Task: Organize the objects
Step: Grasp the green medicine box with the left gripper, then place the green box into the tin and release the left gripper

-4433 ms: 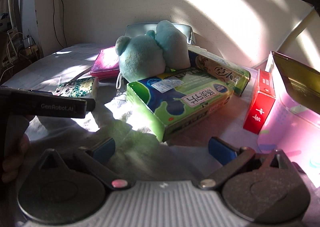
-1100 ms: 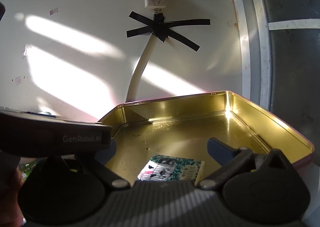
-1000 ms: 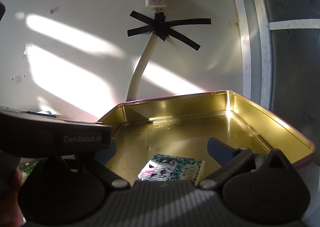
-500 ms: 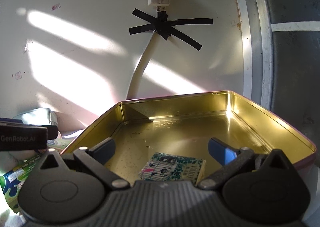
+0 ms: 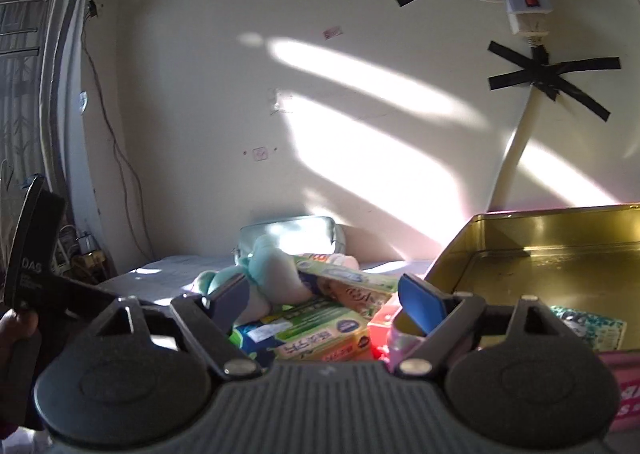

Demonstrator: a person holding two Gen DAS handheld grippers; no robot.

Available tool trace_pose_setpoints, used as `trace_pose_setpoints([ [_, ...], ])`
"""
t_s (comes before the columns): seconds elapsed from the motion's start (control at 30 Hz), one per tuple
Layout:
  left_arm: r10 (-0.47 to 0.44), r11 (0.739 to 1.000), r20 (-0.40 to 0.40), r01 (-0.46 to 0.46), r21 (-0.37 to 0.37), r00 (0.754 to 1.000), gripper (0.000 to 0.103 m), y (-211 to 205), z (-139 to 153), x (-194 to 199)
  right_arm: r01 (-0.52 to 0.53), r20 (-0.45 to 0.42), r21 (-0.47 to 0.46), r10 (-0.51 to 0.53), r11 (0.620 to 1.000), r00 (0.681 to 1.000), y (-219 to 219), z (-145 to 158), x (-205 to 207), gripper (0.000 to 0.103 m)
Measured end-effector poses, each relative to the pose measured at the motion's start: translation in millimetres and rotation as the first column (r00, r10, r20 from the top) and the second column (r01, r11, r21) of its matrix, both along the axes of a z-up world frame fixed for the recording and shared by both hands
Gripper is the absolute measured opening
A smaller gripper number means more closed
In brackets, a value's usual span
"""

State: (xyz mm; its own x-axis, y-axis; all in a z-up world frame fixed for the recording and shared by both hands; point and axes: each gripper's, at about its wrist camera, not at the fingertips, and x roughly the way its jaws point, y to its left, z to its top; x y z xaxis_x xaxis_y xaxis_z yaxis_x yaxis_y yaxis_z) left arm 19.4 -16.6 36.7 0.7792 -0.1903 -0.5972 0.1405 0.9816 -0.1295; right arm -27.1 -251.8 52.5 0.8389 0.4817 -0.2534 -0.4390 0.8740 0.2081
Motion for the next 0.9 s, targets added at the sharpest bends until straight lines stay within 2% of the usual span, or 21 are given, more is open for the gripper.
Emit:
trace_pose_setpoints([
  [0.07, -0.034, 0.999, -0.038, 0.033, -0.040, 0.999, 0.070, -4, -6, 8, -0.060, -0.075, -0.069, 0.055, 0.996, 0.996, 20, -9, 9, 0.083],
  [0.13, -0.054, 0.997, -0.069, 0.051, -0.050, 0.996, 0.070, -8, -15, 19, -0.066, -0.150, -0.143, 0.045, 0.988, 0.988, 34, -19, 19, 0.082],
  [0.17, -0.066, 0.997, -0.085, 0.061, -0.057, 0.994, 0.071, -10, -18, 23, -0.071, -0.175, -0.151, 0.044, 0.986, 0.984, 37, -22, 23, 0.082],
  [0.23, -0.087, 0.990, -0.114, 0.073, -0.117, 0.990, 0.070, -14, -22, 29, -0.080, -0.229, -0.148, 0.045, 0.986, 0.972, 39, -29, 30, 0.081],
  [0.33, -0.174, 0.975, -0.123, 0.153, -0.161, 0.977, 0.049, -28, -20, 20, -0.083, -0.265, -0.157, 0.039, 0.984, 0.963, 40, -35, 34, 0.082],
  [0.37, -0.201, 0.971, -0.121, 0.181, -0.159, 0.972, 0.046, -33, -18, 14, -0.093, -0.281, -0.157, 0.045, 0.983, 0.959, 41, -36, 35, 0.082],
  [0.4, -0.214, 0.971, -0.108, 0.200, -0.129, 0.971, 0.045, -39, -16, 5, -0.091, -0.289, -0.163, 0.041, 0.982, 0.957, 42, -37, 35, 0.086],
  [0.47, -0.240, 0.970, -0.086, 0.235, -0.069, 0.967, 0.045, -44, -13, -10, -0.098, -0.292, -0.157, 0.049, 0.983, 0.955, 40, -38, 33, 0.086],
  [0.53, -0.266, 0.964, -0.089, 0.263, -0.042, 0.960, 0.045, -45, -10, -19, -0.105, -0.302, -0.157, 0.054, 0.982, 0.952, 40, -39, 33, 0.085],
  [0.6, -0.255, 0.967, -0.093, 0.254, -0.021, 0.963, 0.047, -46, -9, -15, -0.100, -0.304, -0.166, 0.045, 0.981, 0.952, 42, -39, 34, 0.086],
  [0.67, -0.208, 0.978, -0.074, 0.209, 0.007, 0.975, 0.064, -46, -8, -6, -0.090, -0.307, -0.171, 0.034, 0.981, 0.951, 42, -40, 35, 0.088],
  [0.73, -0.152, 0.988, -0.063, 0.153, 0.004, 0.986, 0.073, -45, -9, 10, -0.069, -0.317, -0.168, 0.012, 0.983, 0.948, 40, -41, 40, 0.091],
  [0.8, -0.139, 0.990, -0.113, 0.136, -0.034, 0.984, 0.064, -46, -18, 24, -0.055, -0.326, -0.161, 0.000, 0.985, 0.945, 39, -41, 43, 0.091],
  [0.83, -0.162, 0.983, -0.117, 0.149, -0.107, 0.980, 0.051, -44, -20, 26, -0.054, -0.324, -0.162, -0.001, 0.985, 0.946, 39, -41, 43, 0.089],
  [0.87, -0.162, 0.982, -0.118, 0.148, -0.116, 0.980, 0.047, -46, -18, 25, -0.062, -0.317, -0.166, 0.006, 0.984, 0.949, 40, -41, 42, 0.084],
  [0.9, -0.156, 0.986, -0.094, 0.150, -0.068, 0.983, 0.044, -52, -13, 17, -0.059, -0.302, -0.177, 0.002, 0.982, 0.953, 42, -41, 39, 0.080],
])
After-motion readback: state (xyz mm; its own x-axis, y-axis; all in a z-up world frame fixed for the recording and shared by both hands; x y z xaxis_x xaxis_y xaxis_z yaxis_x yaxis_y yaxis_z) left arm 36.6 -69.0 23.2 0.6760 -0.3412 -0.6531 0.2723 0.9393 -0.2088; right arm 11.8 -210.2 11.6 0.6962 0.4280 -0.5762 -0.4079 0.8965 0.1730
